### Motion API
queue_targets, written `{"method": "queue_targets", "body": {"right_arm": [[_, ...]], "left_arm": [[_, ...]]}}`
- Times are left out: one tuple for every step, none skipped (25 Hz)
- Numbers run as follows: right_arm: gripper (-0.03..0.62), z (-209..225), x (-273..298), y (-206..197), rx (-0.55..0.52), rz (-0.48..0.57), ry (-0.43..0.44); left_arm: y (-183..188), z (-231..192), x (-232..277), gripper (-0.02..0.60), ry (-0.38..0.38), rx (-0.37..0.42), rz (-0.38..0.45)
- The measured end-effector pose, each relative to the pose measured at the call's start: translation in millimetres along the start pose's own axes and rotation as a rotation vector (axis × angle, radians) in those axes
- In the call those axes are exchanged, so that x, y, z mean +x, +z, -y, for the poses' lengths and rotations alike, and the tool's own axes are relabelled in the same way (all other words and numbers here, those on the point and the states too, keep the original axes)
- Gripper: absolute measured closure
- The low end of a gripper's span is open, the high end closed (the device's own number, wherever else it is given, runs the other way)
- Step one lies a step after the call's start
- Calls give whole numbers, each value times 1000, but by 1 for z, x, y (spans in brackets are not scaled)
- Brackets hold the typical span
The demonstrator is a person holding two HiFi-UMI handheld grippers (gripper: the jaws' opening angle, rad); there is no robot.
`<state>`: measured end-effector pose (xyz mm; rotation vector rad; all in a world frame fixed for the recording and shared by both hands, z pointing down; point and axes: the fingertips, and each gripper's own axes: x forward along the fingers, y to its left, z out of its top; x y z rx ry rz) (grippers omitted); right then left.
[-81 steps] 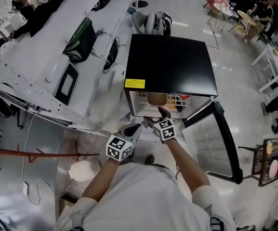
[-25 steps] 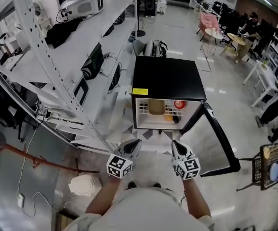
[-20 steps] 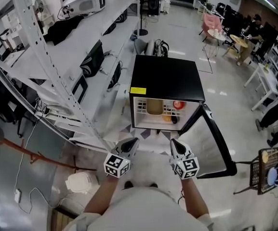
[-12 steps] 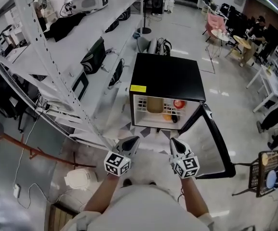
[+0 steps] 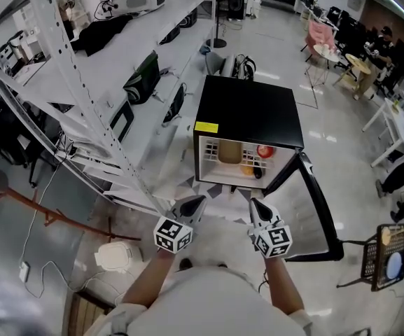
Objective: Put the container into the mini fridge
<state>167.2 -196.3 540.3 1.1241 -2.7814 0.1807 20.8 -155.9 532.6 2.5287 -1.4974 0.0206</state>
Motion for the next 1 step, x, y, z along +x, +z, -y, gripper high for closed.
{"method": "queue_targets", "body": {"right_arm": [[588,0,1,0,1,2,0]], "left_arm": [[0,0,0,578,1,0,-1]]}}
